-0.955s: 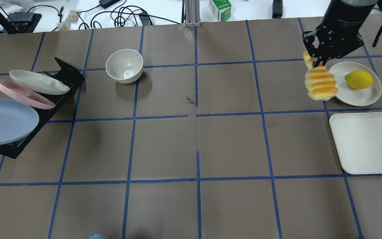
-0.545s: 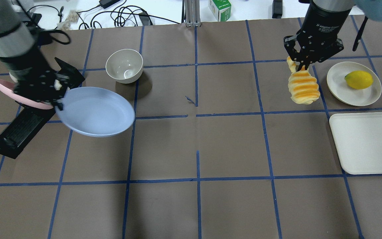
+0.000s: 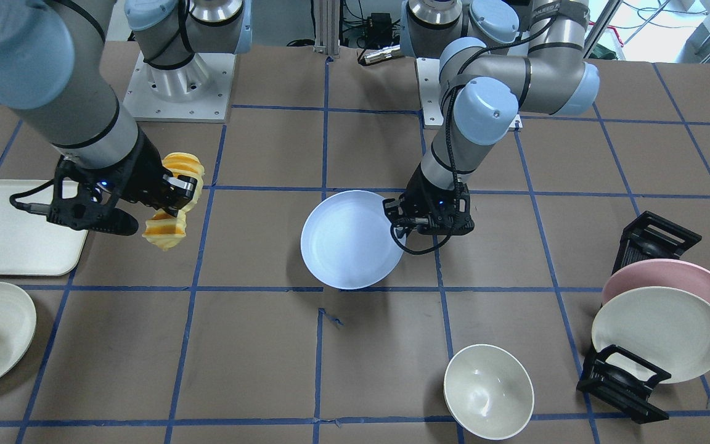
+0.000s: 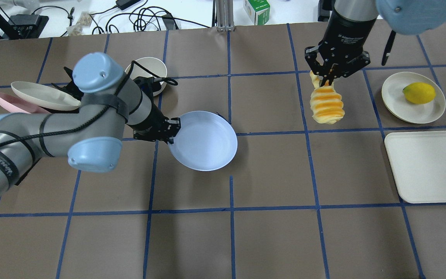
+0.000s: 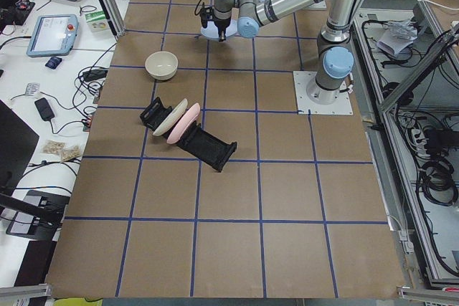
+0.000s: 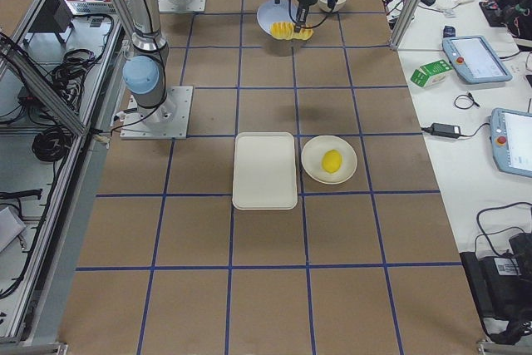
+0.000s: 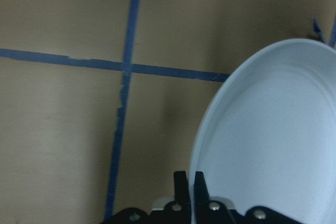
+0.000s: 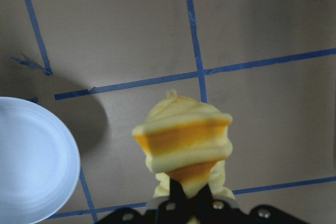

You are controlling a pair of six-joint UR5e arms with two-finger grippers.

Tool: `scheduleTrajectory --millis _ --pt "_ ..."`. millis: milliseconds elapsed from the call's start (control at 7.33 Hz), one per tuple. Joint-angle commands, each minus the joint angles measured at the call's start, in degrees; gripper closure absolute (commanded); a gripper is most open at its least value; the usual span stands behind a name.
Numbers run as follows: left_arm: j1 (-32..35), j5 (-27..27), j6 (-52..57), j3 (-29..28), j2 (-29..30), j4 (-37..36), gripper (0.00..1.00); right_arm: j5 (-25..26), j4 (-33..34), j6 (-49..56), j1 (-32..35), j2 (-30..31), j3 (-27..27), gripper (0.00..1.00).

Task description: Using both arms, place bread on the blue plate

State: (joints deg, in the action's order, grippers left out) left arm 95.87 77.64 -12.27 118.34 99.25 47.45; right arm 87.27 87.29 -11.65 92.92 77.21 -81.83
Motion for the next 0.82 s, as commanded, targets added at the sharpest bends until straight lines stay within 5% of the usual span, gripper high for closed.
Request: scheduleTrajectory --millis 0,409,545,682 --pt "3.69 -0.83 -0.83 1.45 4.96 -10.3 1.0 -0.35 4.18 -4.33 5.14 -2.93 -0.17 1.0" --pt "3.88 -0.91 -0.83 1.19 10.25 -19.2 1.0 -0.52 9.2 -6.37 8.68 -7.33 -0.17 1.0" --pt "3.88 -0.91 -1.0 1.1 10.69 -19.84 0.68 -2.79 10.35 -6.46 9.29 -8.73 -0.26 1.0" --pt "3.8 -0.91 -2.05 1.01 10.26 -20.28 0.05 -3.25 12.01 -6.54 10.52 -10.05 -0.26 1.0"
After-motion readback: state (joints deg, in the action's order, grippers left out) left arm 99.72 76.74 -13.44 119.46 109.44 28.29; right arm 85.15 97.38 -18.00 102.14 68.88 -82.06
